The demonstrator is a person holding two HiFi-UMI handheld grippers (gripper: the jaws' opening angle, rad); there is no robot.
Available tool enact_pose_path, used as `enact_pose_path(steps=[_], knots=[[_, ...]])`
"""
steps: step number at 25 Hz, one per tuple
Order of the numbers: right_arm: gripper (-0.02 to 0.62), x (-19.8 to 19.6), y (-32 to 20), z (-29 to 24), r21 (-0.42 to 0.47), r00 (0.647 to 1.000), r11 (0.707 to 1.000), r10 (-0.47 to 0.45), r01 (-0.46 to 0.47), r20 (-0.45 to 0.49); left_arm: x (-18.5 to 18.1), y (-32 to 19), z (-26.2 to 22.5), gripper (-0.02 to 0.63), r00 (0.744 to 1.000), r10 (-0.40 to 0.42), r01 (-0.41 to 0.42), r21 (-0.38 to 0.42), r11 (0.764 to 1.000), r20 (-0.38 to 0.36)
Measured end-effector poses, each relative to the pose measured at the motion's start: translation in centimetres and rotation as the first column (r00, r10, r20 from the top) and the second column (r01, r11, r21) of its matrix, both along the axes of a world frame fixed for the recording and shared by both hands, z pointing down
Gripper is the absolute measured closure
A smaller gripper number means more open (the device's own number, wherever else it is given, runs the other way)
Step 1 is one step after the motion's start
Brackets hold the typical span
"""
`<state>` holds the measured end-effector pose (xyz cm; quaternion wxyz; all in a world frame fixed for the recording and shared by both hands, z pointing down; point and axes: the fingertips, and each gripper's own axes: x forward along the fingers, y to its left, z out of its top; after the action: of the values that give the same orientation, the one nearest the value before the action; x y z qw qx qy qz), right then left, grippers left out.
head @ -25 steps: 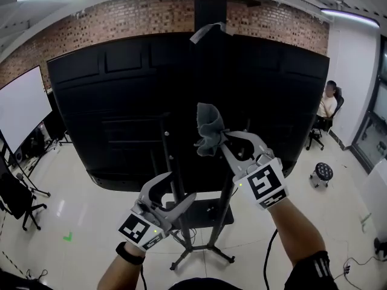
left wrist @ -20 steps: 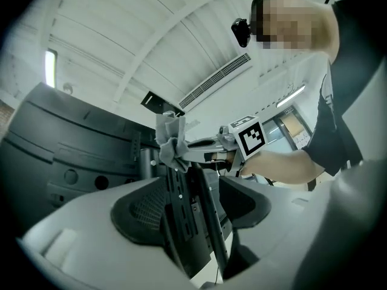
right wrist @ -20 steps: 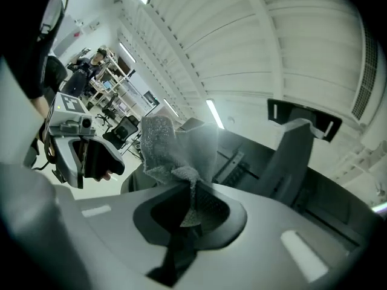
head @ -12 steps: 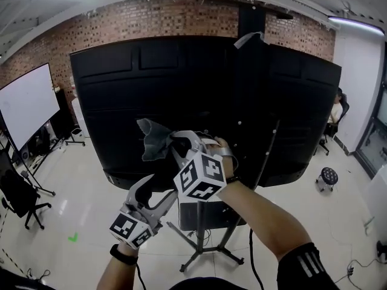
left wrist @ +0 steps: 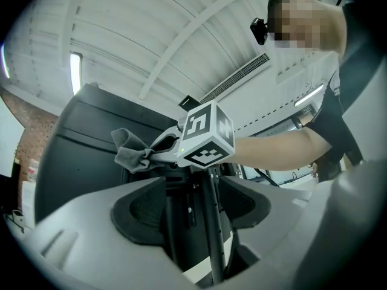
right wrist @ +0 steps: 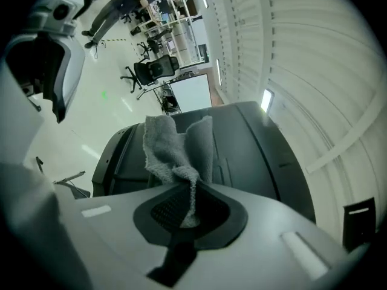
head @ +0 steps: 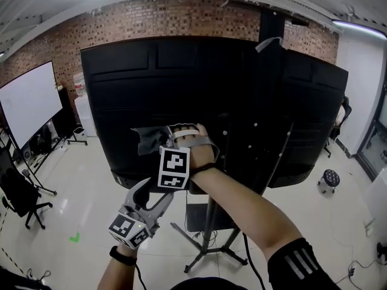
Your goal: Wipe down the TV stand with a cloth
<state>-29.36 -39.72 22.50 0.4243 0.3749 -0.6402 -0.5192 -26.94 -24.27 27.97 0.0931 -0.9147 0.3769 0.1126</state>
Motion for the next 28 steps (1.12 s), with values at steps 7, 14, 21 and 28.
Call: enact_pose_path(steps=[7, 14, 21, 28], knots=[[0.574, 2.1, 0.1, 0.5, 0.024, 0.997, 0.999, 0.044, -0.043, -0.06, 0.7, 0.0, -0.3, 0.308, 0.999, 0.047, -0.047, -0.004, 0.999, -0.005], [0.574, 6.5, 0.4, 0.2, 0.096, 0.969, 0.983, 0.172, -0.156, -0.179, 3.7, -0.6, -0.3, 0.308, 0.991, 0.134, -0.134, -0.008, 0.991, -0.006], [0.574, 9.5, 0.5, 0.4, 0.138, 0.931, 0.963, 0.261, -0.232, -0.256, 6.5, -0.7, 0.0, 0.308, 0.979, 0.206, -0.206, -0.018, 0.978, -0.008], [0.574, 9.7, 4.0, -0.6, 0.052, 0.995, 0.994, 0.098, -0.097, -0.021, 7.8, -0.1, -0.3, 0.308, 0.974, 0.226, -0.226, -0.008, 0.974, -0.01]])
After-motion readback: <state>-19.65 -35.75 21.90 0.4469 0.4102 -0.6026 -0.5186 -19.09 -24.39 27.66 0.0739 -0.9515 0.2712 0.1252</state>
